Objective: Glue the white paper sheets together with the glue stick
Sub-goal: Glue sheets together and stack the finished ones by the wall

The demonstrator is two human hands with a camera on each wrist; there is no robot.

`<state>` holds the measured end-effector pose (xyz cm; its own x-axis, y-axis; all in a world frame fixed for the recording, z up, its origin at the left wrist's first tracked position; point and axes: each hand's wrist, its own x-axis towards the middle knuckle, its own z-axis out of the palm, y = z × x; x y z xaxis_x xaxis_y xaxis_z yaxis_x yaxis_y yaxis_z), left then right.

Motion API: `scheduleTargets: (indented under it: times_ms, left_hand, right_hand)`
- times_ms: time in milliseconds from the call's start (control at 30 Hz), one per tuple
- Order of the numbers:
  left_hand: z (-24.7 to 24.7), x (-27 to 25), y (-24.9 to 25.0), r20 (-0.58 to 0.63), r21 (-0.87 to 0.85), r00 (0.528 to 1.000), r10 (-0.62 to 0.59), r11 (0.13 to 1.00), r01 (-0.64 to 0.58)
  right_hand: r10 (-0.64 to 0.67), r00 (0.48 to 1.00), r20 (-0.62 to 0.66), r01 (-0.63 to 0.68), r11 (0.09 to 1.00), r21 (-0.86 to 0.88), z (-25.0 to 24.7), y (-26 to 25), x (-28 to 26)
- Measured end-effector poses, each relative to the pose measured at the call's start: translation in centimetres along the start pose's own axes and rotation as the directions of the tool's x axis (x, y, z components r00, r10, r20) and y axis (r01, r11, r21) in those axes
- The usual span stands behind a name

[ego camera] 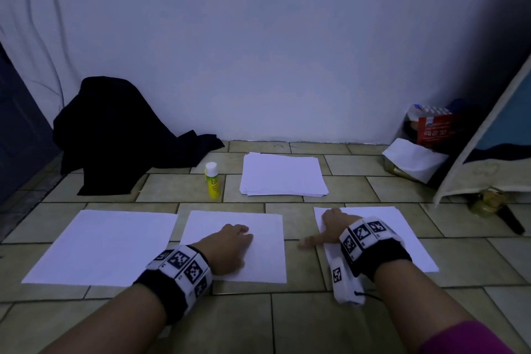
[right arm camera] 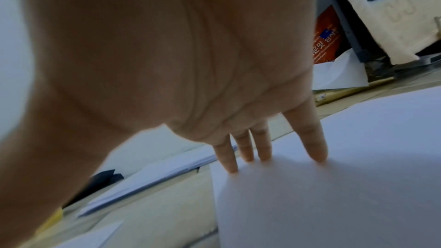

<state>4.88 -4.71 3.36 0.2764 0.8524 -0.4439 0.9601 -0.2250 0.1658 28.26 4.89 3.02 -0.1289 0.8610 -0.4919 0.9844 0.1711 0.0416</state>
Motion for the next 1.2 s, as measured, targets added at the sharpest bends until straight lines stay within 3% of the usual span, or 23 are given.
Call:
scheduleTargets:
  times_ms: [100, 167, 267, 333, 500, 767, 967, 1033, 1133, 1200]
  left_hand:
    - [0.1, -0.3, -0.5, 0.005, 0.065, 0.999, 0.044, 0.997, -0.044]
    - [0.3, -0.4, -0.7, -0.024, 0.074, 0.998, 0.051, 0.996, -0.049]
    - [0.4, -0.4, -1.0, -0.048, 0.088, 0.998, 0.049, 0.995, -0.045]
    - [0.6, -0.3, -1.4, -0.040, 0.093, 0.998, 0.039, 0.995, -0.035]
    - [1.0, -0.1, -1.7, -0.025, 0.077, 0.999, 0.029, 0.997, -0.027]
    - [1.3, 0.1, -2.1, 0.007, 0.072, 0.999, 0.037, 0.997, -0.037]
    - [0.8, -0.2, -2.4, 0.006, 0.026, 0.999, 0.033, 0.999, -0.034]
    - [0.9, 0.0, -2.6, -0.020, -0.022, 0.999, 0.031, 0.999, -0.032]
    - [1.1, 0.3, -2.5, -0.058, -0.003, 0.997, 0.043, 0.999, -0.043]
    - [1.2, 0.5, -2.0, -0.067, 0.049, 0.997, 0.028, 0.998, -0.025]
  right_hand:
    - [0.002, 1.000, 0.020, -0.005, 0.989, 0.148, -1.4, 0.4, 0.3]
    - [0.022, 0.997, -0.077, 0.002, 0.955, 0.296, -2.5, 0.3, 0.3]
    - [-0.021, 0.959, -0.284, 0.162, 0.860, 0.484, -3.7, -1.7, 0.3]
    - [-0.111, 0.936, -0.335, 0.283, 0.802, 0.526, -4.6, -4.2, 0.2]
    - [-0.312, 0.899, -0.307, 0.424, 0.793, 0.437, -6.1, -11.3, 2.1]
    - [-0.374, 0.866, -0.333, 0.495, 0.738, 0.459, -6.7, -18.1, 5.5]
    - [-0.363, 0.855, -0.372, 0.497, 0.777, 0.386, -6.8, -18.9, 6.0]
    - [-0.348, 0.861, -0.370, 0.498, 0.721, 0.482, -6.9, -18.2, 5.6]
    - [-0.403, 0.873, -0.276, 0.470, 0.538, 0.700, -7.1, -16.1, 4.3]
    - [-0.411, 0.886, -0.214, 0.439, 0.596, 0.673, -7.6, -14.1, 3.6]
